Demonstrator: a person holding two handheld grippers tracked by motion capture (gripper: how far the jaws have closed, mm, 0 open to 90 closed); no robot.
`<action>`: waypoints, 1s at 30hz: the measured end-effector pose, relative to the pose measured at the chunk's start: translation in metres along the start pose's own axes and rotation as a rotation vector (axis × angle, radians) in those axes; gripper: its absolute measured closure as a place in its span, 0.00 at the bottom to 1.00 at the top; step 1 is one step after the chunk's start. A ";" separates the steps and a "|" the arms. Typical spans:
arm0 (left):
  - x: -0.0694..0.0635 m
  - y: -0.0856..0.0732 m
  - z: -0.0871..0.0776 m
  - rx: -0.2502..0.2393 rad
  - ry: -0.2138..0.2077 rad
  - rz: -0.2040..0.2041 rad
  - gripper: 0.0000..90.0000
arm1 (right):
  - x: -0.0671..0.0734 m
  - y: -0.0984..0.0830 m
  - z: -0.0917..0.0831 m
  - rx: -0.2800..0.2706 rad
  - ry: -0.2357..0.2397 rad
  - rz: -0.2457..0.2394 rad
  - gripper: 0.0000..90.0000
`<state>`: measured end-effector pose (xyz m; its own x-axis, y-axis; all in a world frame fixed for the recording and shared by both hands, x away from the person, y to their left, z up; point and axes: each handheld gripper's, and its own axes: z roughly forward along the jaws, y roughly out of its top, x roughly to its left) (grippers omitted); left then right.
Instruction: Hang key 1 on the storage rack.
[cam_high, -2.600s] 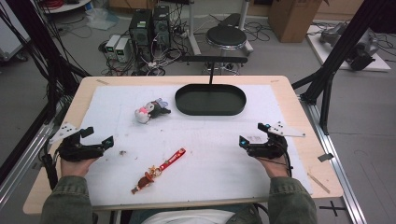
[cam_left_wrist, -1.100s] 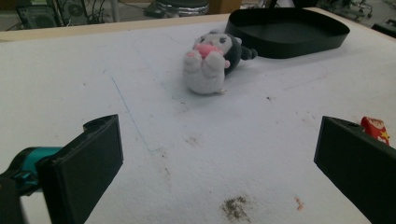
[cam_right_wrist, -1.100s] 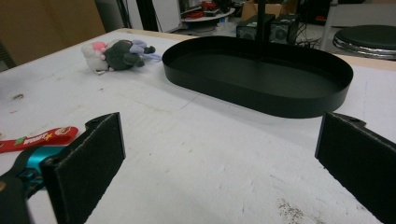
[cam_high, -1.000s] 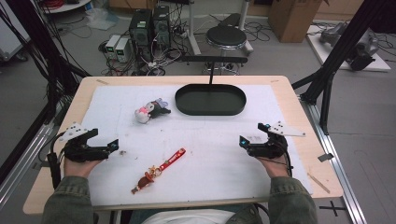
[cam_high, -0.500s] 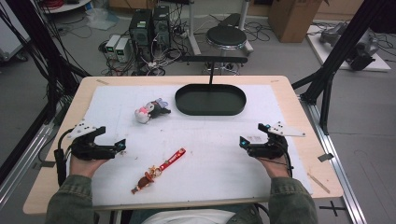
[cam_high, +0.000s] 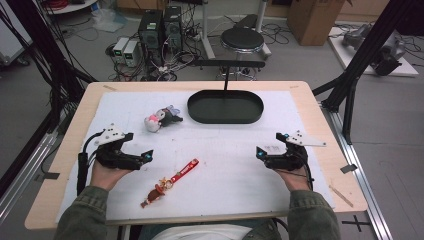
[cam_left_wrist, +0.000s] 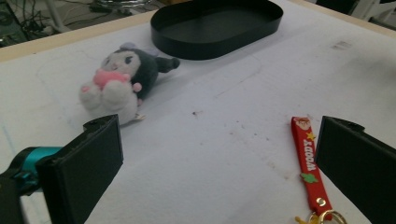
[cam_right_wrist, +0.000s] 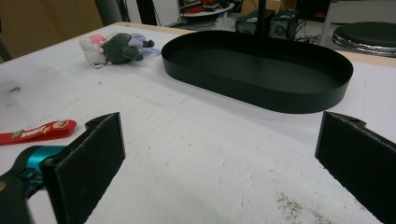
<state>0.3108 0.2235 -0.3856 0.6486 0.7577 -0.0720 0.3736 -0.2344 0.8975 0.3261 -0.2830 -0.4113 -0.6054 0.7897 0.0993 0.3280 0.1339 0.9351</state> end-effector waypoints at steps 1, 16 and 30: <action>0.000 0.000 0.000 0.000 0.000 0.000 0.02 | 0.000 0.000 0.000 0.000 0.000 0.000 0.01; -0.027 0.011 0.028 0.093 -0.106 0.063 0.02 | 0.000 0.000 0.000 0.005 0.004 -0.005 0.01; -0.063 0.013 0.072 0.310 -0.151 0.170 0.02 | 0.000 -0.001 -0.001 0.005 -0.002 -0.013 0.01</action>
<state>0.3224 0.1291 -0.4012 0.8001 0.5996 -0.0173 0.4200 -0.5395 0.7297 0.3253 -0.2833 -0.4116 -0.6084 0.7889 0.0870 0.3238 0.1466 0.9347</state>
